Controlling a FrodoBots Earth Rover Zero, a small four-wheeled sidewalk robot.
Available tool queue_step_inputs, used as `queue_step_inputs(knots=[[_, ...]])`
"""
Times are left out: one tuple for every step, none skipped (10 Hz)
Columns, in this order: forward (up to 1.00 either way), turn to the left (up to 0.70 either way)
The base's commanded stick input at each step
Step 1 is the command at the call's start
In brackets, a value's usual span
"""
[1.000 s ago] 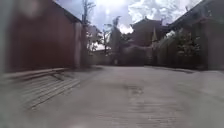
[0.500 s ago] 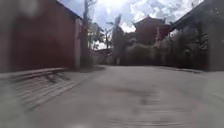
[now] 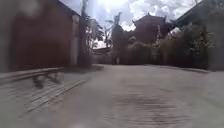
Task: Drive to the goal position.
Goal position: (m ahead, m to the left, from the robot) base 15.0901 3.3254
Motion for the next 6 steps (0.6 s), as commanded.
queue_step_inputs(knots=[[1.0, 0.0], [1.0, 0.0], [1.0, 0.0], [1.0, 0.0], [1.0, 0.0], [1.0, 0.0]])
